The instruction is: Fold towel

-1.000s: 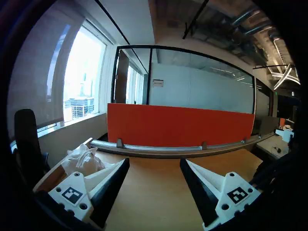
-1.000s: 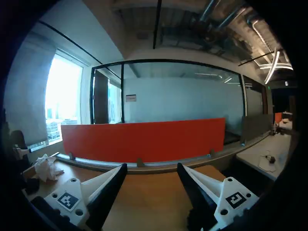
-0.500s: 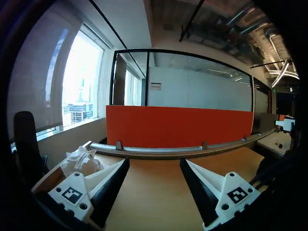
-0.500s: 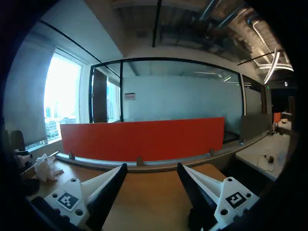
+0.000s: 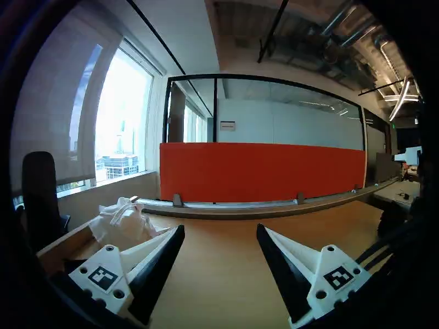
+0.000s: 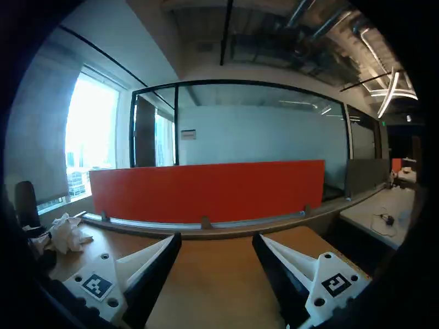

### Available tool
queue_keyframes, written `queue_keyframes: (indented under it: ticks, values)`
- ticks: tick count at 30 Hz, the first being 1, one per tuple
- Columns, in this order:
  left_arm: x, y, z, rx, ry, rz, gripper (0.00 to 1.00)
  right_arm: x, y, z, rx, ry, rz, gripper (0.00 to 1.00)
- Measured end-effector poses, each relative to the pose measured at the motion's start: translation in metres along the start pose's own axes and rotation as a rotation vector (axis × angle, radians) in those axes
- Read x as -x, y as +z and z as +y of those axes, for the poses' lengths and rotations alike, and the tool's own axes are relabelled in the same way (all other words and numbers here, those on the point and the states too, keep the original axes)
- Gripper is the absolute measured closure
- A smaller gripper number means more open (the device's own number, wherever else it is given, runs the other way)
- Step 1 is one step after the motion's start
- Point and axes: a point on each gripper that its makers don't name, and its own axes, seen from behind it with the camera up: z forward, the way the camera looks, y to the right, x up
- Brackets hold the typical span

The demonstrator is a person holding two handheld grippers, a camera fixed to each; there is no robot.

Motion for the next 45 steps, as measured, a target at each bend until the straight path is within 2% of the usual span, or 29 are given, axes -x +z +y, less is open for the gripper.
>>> queue_keyframes:
  ticks: [5, 11, 22, 27, 36, 45]
  values:
    - [0.021, -0.002, -0.001, -0.009, -0.004, 0.025, 0.03, 0.017, 0.0, 0.0, -0.003, 0.016, -0.009, 0.0]
    - [0.046, -0.007, -0.003, -0.028, -0.004, 0.029, 0.03, 0.029, 0.001, 0.005, 0.008, 0.0, -0.008, 0.0]
    - [0.075, -0.018, -0.012, -0.039, -0.007, 0.045, 0.03, 0.045, 0.0, 0.005, 0.004, -0.01, -0.009, 0.0]
    - [0.084, -0.021, -0.015, -0.046, -0.018, 0.055, 0.03, 0.05, -0.001, 0.001, -0.002, -0.007, -0.007, 0.0]
    - [0.096, -0.024, -0.009, -0.042, -0.038, 0.057, 0.03, 0.056, -0.004, 0.001, -0.001, 0.001, -0.002, 0.0]
    - [0.101, -0.026, -0.008, -0.046, -0.002, 0.049, 0.03, 0.055, -0.008, 0.012, 0.009, 0.008, 0.005, 0.0]
